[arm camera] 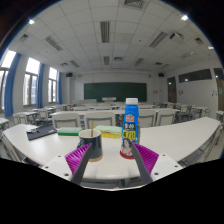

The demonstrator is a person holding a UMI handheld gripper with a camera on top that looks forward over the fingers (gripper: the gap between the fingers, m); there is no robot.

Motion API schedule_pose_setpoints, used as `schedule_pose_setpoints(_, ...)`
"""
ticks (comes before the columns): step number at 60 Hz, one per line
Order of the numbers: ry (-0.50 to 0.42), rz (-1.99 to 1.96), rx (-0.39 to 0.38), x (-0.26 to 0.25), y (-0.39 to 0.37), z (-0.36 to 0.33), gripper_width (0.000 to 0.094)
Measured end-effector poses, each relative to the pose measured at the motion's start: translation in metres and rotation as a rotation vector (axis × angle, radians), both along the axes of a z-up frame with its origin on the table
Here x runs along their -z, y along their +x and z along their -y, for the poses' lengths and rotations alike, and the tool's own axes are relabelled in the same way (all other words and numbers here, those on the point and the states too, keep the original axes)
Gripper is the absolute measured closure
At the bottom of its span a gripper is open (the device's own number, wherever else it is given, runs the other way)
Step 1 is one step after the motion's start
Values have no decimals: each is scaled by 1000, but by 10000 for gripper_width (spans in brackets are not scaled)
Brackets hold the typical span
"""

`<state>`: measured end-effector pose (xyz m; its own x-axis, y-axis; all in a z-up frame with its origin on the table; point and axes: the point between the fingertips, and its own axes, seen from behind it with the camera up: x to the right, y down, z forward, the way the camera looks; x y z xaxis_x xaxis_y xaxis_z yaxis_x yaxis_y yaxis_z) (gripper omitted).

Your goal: Pour water

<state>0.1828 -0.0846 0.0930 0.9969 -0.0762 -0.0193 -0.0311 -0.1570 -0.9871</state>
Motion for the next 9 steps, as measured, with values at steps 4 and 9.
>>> schedule_pose_setpoints(4, 9, -28, -20, 10, -38, 11, 86)
schedule_pose_setpoints(9, 20, -52, -47, 21, -44, 25, 84)
